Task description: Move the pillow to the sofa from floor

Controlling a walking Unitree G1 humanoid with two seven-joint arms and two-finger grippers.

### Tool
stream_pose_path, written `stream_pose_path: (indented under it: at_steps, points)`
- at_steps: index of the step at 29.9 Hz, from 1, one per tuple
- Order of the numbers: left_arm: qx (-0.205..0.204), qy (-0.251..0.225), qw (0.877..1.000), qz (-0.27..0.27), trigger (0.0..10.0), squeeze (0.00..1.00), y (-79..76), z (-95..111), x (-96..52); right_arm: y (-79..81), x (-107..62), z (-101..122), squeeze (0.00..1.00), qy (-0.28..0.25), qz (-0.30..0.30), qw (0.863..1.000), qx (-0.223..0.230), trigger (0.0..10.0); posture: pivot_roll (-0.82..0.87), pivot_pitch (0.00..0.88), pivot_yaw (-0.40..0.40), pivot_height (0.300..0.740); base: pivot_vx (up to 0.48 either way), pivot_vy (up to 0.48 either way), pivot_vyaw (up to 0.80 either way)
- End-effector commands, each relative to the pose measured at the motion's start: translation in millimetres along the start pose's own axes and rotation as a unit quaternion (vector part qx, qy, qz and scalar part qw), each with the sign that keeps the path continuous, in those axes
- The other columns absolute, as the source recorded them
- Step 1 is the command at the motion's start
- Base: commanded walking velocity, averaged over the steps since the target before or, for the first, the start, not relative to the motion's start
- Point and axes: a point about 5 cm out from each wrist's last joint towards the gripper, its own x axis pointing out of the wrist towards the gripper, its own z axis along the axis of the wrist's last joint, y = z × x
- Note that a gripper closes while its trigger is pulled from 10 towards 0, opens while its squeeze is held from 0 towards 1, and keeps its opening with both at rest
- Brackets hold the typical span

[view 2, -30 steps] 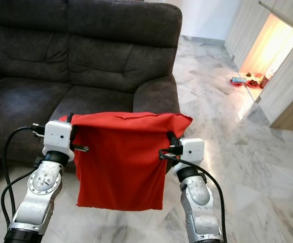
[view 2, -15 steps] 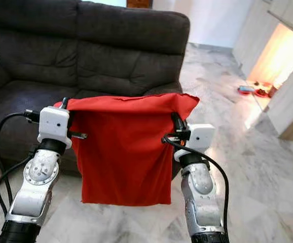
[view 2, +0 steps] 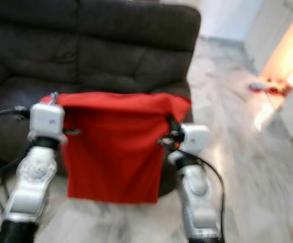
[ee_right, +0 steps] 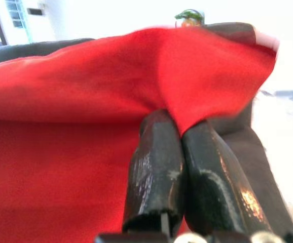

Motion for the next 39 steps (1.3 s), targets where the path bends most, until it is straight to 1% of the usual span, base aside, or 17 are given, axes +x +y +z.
stream_pose_path:
  at_steps: [1,5,6,8,12,23,26,28,31,33,36,39]
  points:
    - [0.014,-0.044,0.999,0.028,10.0,0.0,13.7,19.2,7.2,9.2,7.5,22.1,0.0,-0.052,0.016,0.999,0.005,10.0,0.12,0.0,-0.107,0.74,0.364,0.0,0.0]
    - [0.014,-0.053,0.998,0.031,10.0,0.0,15.9,24.5,10.1,9.8,9.5,27.1,0.0,-0.061,0.016,0.998,0.005,10.0,0.12,0.0,-0.107,0.74,0.368,0.0,0.0]
    - [0.015,-0.065,0.997,0.033,10.0,0.0,18.4,31.6,15.4,10.2,12.7,35.1,0.0,-0.075,0.015,0.997,0.004,10.0,0.12,0.0,-0.107,0.74,0.368,0.0,0.0]
    - [0.015,-0.065,0.997,0.033,10.0,0.0,18.4,31.6,15.4,10.2,12.7,35.1,0.0,-0.075,0.015,0.997,0.004,10.0,0.12,0.0,-0.107,0.74,0.368,0.0,0.0]
    - [0.017,-0.076,0.996,0.036,10.0,0.0,25.0,40.6,24.3,11.9,22.3,57.0,0.0,-0.115,0.012,0.993,0.004,10.0,0.12,0.0,-0.107,0.74,0.369,0.0,0.0]
    - [0.019,-0.088,0.995,0.041,10.0,0.0,30.4,49.5,27.9,17.2,25.5,68.7,0.0,-0.136,0.02,0.991,0.01,10.0,0.13,0.0,-0.111,0.74,0.373,0.0,0.0]
    - [0.021,-0.095,0.994,0.041,10.0,0.0,32.7,54.5,30.8,21.6,27.4,75.2,0.0,-0.144,0.026,0.989,0.018,10.0,0.13,0.0,-0.111,0.74,0.377,0.0,0.0]
    - [0.025,-0.104,0.993,0.045,10.0,0.0,37.1,60.4,33.4,28.7,28.9,80.7,0.0,-0.151,0.039,0.987,0.028,10.0,0.13,0.0,-0.113,0.74,0.381,0.0,0.0]
    - [0.027,-0.109,0.993,0.047,10.0,0.0,38.4,64.2,34.8,34.6,29.7,83.3,0.0,-0.154,0.053,0.986,0.035,10.0,0.13,0.0,-0.115,0.74,0.379,0.0,0.0]
    - [0.027,-0.11,0.992,0.047,10.0,0.0,38.5,64.8,35.0,36.9,30.0,83.6,0.0,-0.154,0.059,0.986,0.038,10.0,0.13,0.0,-0.115,0.74,0.379,0.0,0.0]
    - [0.027,-0.109,0.993,0.046,10.0,0.0,37.3,64.7,33.8,44.4,29.9,83.7,0.0,-0.15,0.079,0.984,0.049,10.0,0.13,0.0,-0.117,0.74,0.382,0.0,0.0]
    - [0.028,-0.102,0.993,0.044,10.0,0.0,36.7,60.2,31.8,52.0,28.2,79.3,0.0,-0.138,0.101,0.984,0.053,10.0,0.13,0.0,-0.121,0.74,0.381,0.0,0.0]
